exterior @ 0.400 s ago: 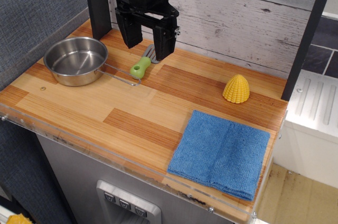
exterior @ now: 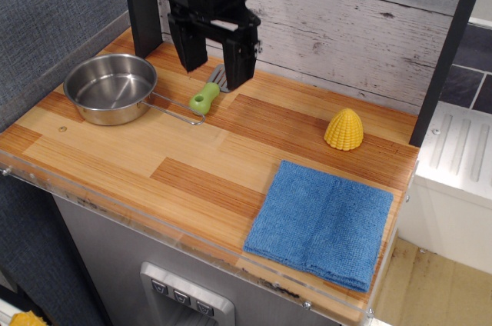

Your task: Put the pot right on top of the napkin.

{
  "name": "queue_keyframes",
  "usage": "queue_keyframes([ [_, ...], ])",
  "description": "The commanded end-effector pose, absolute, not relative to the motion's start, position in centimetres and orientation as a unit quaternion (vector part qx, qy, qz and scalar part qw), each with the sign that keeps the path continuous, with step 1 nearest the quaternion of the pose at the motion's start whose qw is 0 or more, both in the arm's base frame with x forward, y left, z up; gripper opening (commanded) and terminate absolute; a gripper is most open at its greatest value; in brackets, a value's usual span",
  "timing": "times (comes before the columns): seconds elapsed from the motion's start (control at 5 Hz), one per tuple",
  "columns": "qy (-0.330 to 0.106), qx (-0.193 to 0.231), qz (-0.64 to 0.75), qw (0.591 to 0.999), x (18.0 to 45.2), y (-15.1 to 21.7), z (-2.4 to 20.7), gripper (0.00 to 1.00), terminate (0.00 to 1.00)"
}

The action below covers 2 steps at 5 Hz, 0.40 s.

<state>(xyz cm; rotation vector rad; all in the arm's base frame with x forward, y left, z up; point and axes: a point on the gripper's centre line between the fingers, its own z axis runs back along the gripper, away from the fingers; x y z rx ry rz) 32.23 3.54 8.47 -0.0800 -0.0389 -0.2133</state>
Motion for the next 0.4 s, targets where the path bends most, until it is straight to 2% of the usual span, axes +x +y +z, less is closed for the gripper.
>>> queue_keyframes([
  [0.0, -0.049, -0.019, -0.065, 0.996, 33.6, 6.6, 9.1, 1.00, 0.00],
  [0.2, -0.056, -0.015, -0.040, 0.998, 34.3, 9.3, 8.9, 1.00, 0.00],
])
